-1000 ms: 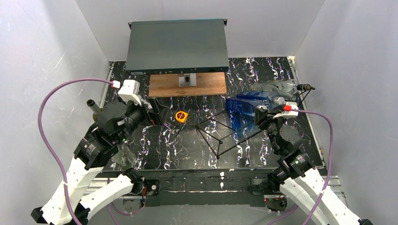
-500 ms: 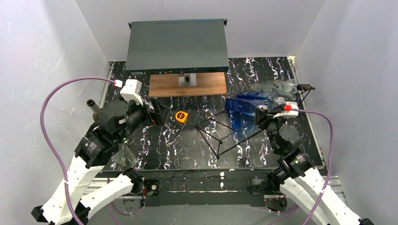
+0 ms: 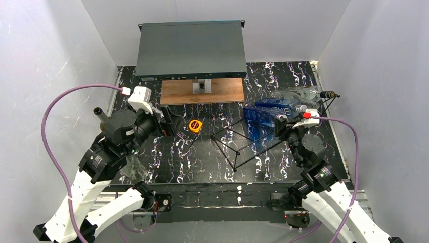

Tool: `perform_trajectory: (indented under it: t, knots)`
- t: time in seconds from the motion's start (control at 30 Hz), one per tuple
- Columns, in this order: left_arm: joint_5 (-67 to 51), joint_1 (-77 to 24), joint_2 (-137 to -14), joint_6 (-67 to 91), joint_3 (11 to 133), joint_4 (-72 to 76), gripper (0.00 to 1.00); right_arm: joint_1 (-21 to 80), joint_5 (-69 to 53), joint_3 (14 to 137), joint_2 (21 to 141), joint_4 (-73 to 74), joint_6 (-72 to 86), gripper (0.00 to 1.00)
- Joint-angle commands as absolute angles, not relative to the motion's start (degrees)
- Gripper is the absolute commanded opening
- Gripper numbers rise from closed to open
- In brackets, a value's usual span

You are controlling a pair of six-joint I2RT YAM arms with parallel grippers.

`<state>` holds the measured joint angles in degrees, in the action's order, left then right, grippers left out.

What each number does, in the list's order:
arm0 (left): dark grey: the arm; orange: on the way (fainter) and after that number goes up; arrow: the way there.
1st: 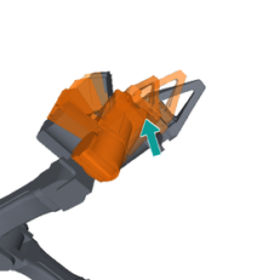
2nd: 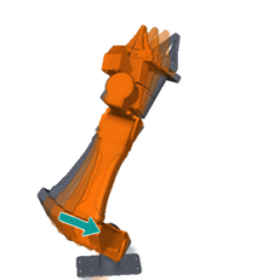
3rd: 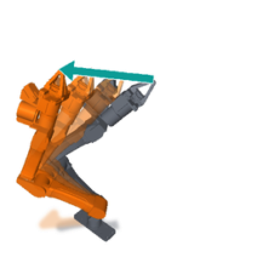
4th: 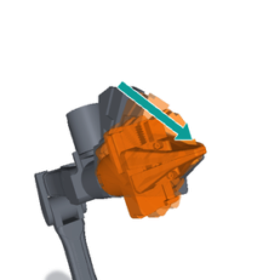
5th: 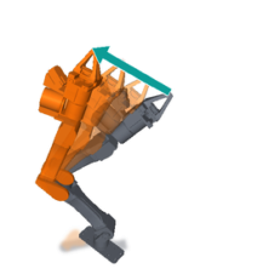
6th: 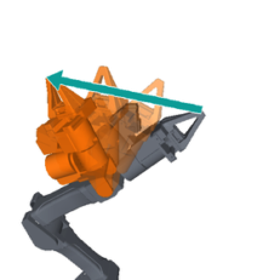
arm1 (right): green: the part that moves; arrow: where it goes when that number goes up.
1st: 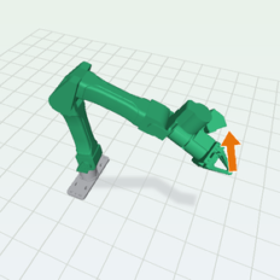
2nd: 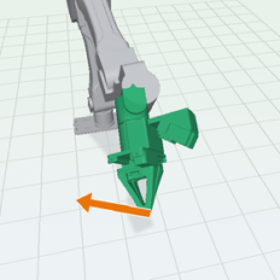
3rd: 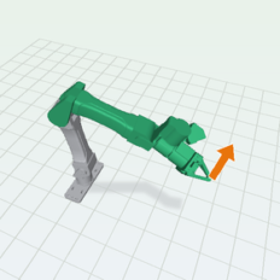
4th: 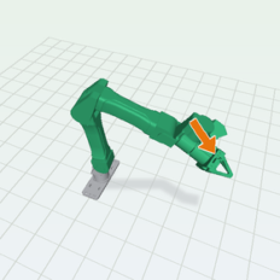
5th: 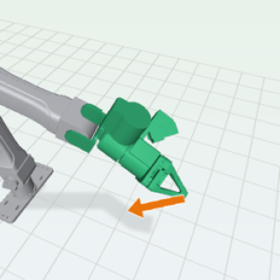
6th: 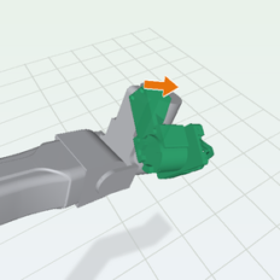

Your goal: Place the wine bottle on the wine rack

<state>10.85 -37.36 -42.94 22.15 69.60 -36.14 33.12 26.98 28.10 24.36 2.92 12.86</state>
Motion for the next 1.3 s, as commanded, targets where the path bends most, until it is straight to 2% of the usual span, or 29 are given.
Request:
perform_trajectory:
  t: [0.0, 0.17, 0.33, 0.5, 0.7, 0.97, 1.27]
  knots:
    - [10.1, -37.5, -42.9, 22.4, 70.1, -35.7, 0.99, 32.8, 32.1, 30.7, 25.4, 8.0, 9.6, 0.34]
    - [9.5, -37.5, -43.3, 22.4, 70.8, -35.5, 0.99, 32.8, 34.1, 30.2, 25.5, 8.2, 11.4, 0.45]
    - [9.8, -37.5, -43.0, 22.2, 69.9, -35.3, 0.99, 32.8, 36.3, 30.1, 25.9, 8.3, 12.3, 0.48]
    - [10.4, -37.5, -43.0, 21.6, 71.0, -36.1, 0.99, 32.8, 38.3, 31.0, 26.0, 8.3, 13.3, 0.70]
    - [10.9, -37.5, -42.6, 21.8, 69.8, -35.8, 0.99, 32.7, 36.8, 31.6, 26.1, 9.3, 12.7, 0.78]
    - [11.2, -37.5, -43.9, 20.6, 72.5, -37.6, 0.99, 32.8, 34.8, 36.0, 26.1, 11.3, 12.0, 0.98]
    - [13.5, -37.5, -43.5, 18.7, 75.2, -41.7, 0.99, 32.8, 34.0, 40.4, 26.6, 12.6, 10.7, 0.98]
